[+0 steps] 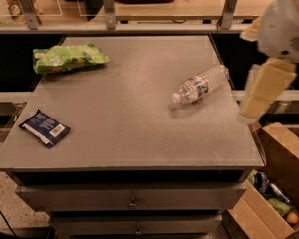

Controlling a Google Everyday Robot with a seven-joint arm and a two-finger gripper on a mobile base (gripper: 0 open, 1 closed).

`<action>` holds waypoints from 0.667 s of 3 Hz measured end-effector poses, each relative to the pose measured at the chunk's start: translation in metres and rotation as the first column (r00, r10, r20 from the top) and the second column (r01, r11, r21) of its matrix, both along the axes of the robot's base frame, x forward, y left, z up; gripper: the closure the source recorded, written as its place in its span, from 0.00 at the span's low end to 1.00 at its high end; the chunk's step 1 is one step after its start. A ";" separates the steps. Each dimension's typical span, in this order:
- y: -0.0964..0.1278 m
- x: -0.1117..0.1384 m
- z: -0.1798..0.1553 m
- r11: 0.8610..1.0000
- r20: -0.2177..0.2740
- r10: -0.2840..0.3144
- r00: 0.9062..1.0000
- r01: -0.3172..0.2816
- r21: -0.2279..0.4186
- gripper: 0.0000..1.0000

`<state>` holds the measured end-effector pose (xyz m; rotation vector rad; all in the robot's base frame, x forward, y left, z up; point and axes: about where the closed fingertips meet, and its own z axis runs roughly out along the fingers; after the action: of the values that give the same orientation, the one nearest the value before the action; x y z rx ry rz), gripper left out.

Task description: Move rxbar blueberry near green rice chip bag

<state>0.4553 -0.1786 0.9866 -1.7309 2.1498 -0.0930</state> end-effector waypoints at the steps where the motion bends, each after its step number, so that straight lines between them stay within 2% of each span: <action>1: 0.079 0.030 -0.015 0.993 -0.045 0.111 0.993 -0.109 0.038 0.00; 2: 0.181 0.048 -0.026 0.964 -0.087 0.263 0.961 -0.258 0.057 0.00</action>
Offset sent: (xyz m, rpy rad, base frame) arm 0.0669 0.3020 -0.0426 0.0525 0.1704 0.4563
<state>0.5028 0.0023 0.9607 -2.0102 1.9482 0.1096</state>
